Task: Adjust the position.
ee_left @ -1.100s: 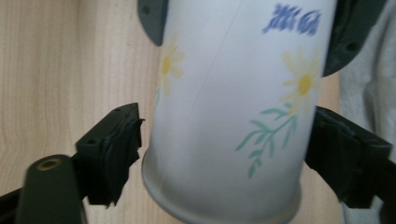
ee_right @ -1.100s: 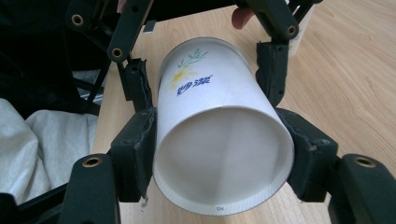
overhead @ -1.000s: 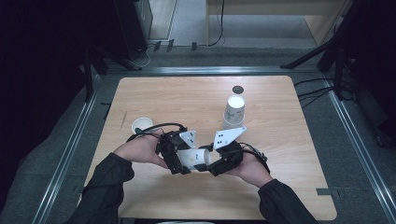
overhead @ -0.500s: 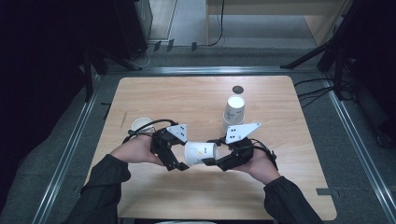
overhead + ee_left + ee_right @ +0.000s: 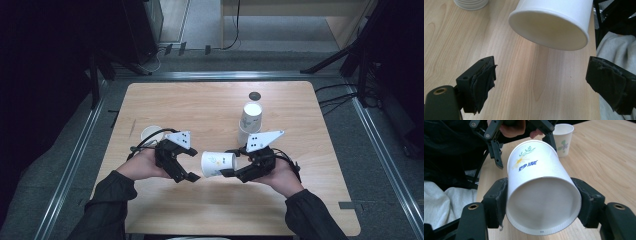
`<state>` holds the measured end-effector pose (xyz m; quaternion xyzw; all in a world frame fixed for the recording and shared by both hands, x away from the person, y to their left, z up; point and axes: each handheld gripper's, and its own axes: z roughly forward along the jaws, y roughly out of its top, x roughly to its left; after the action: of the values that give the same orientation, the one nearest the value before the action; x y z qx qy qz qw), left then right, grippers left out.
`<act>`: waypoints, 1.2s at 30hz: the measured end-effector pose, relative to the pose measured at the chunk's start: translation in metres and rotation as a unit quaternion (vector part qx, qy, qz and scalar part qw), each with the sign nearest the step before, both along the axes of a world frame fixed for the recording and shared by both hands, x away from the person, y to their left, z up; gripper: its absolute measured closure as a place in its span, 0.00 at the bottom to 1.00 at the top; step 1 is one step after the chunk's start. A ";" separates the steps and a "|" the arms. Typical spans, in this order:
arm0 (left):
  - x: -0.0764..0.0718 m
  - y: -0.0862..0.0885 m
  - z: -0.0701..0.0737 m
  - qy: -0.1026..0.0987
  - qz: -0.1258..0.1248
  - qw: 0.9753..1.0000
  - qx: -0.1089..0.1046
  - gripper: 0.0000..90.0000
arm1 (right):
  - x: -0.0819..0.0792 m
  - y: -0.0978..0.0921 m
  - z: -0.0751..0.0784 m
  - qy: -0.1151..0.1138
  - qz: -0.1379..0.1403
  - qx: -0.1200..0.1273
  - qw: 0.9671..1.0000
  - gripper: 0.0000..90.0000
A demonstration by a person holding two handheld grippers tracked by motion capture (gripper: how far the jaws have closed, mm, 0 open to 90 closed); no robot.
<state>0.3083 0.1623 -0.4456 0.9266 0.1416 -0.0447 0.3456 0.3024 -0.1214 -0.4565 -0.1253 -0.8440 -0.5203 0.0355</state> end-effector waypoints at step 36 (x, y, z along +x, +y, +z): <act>-0.002 -0.010 -0.012 0.012 -0.002 0.993 -0.114 0.10 | 0.003 0.003 0.001 0.027 0.017 0.038 0.999 0.39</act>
<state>0.3061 0.1520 -0.4578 0.8810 0.1381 -0.0722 0.4467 0.3053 -0.1180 -0.4556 -0.1234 -0.8244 -0.5477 0.0719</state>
